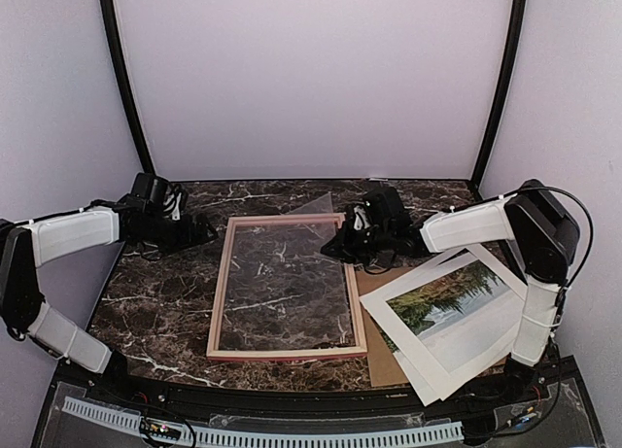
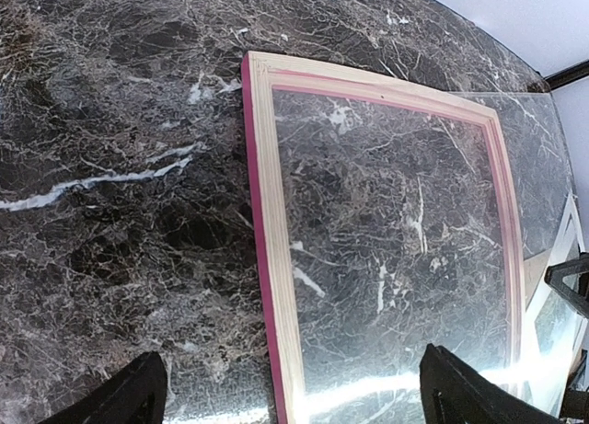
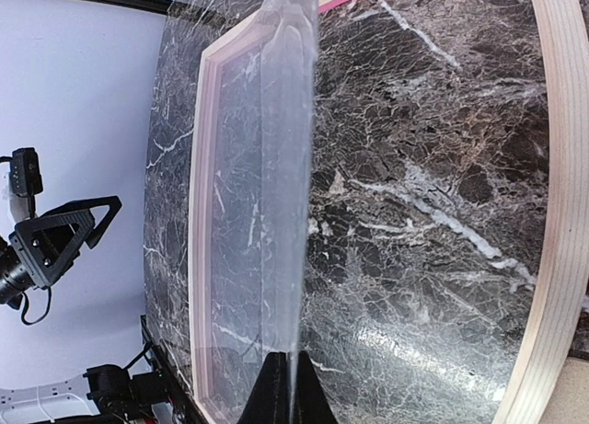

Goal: Put the photo into the frame
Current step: Place the glass panel at the frame body.

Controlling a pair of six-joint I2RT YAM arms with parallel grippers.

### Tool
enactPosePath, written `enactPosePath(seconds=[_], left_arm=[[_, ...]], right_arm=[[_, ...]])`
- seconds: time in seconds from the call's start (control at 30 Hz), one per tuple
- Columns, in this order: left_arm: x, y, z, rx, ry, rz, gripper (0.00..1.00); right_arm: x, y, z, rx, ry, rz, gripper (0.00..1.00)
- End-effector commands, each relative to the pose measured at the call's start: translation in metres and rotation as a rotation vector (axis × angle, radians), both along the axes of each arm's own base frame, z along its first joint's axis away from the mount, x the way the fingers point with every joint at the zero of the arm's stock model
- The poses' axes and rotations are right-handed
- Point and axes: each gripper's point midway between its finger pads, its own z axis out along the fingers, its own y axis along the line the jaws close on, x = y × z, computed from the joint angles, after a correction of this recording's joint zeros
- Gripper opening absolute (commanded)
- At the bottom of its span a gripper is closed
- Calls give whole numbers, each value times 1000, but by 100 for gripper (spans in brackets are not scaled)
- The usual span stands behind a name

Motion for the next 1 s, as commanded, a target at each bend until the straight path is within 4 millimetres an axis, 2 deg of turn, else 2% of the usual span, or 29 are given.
enactPosePath(seconds=[0.0,0.97], left_arm=[[-6,-7,-7,-20,19,-25,98],[-12,-22,-11,-48,15,-75,98]], right_arm=[[9,4,10,15,-40,12,0],[11,2,3,-25,-41,19,0]])
